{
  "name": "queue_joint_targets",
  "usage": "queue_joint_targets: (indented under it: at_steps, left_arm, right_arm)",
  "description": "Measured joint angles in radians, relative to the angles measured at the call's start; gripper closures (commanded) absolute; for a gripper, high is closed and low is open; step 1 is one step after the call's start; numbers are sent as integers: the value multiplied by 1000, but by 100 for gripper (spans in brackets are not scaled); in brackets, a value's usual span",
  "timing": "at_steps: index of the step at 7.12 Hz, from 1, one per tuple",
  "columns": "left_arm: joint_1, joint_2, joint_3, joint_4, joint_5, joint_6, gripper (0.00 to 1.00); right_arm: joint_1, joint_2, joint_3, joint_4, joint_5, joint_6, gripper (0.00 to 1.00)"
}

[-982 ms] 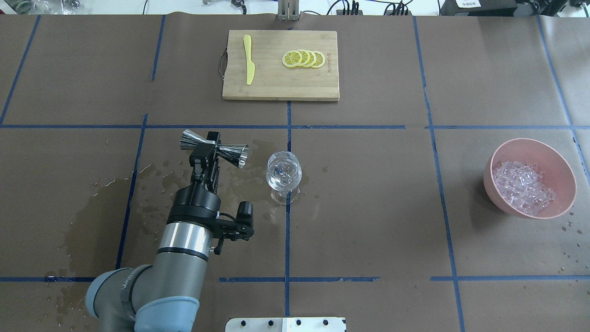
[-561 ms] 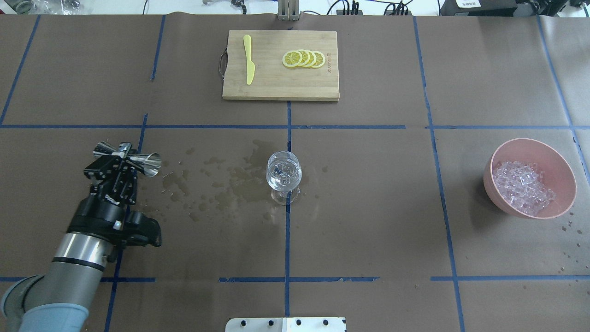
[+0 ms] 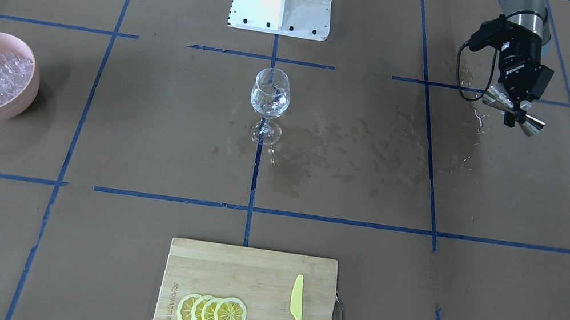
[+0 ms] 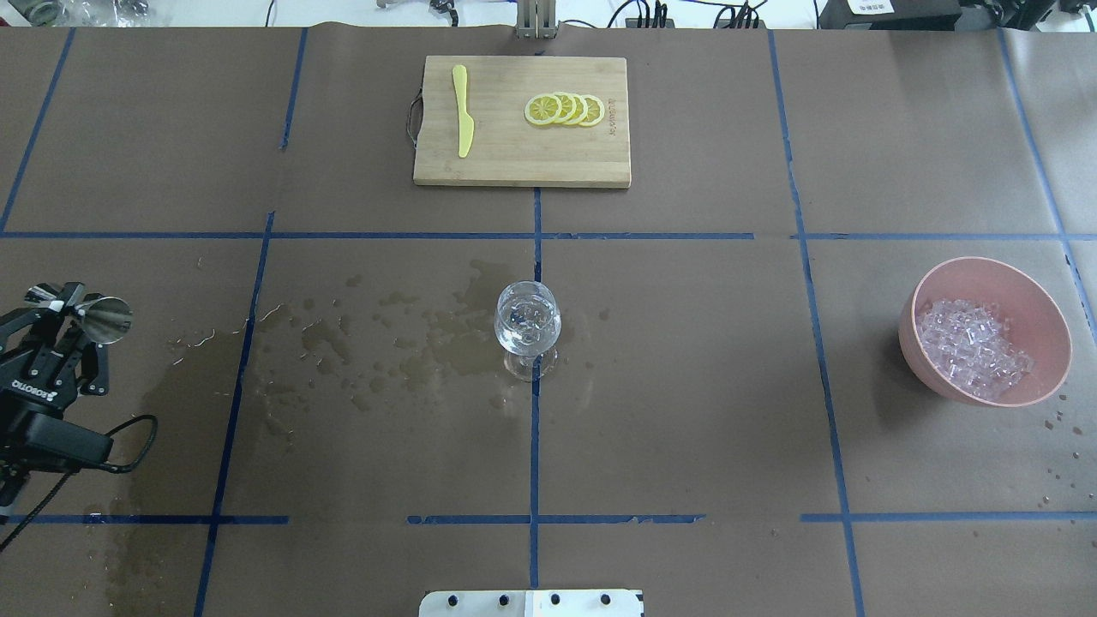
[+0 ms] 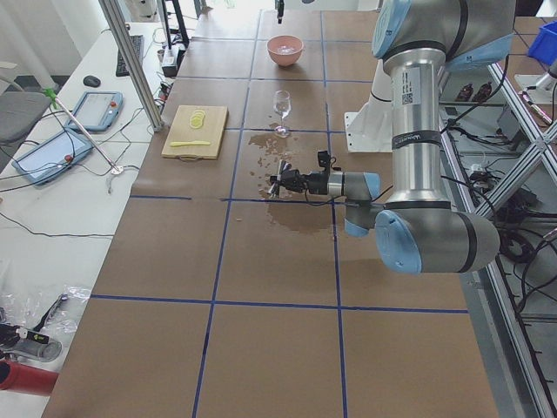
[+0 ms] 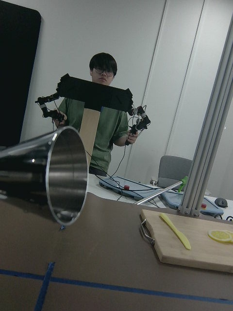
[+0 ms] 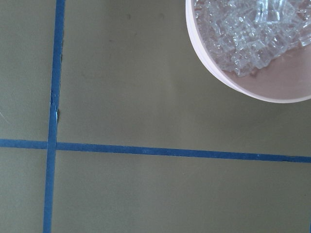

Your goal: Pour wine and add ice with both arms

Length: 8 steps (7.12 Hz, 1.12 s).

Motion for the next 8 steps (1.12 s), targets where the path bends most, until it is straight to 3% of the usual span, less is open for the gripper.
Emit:
queue_joint_targets:
  at_steps: [1,5,8]
  left_arm:
    - [3,10,37,-112,0,-15,100]
    - [48,14,61,-298,-3,-256,100]
    - [137,15,62,-458,-1,-578,100]
  right_arm:
    - [0,0,0,0,1,1,0]
    - [0,-2,0,0,4,1,0]
    - [-1,-3,-1,0,2,-1,0]
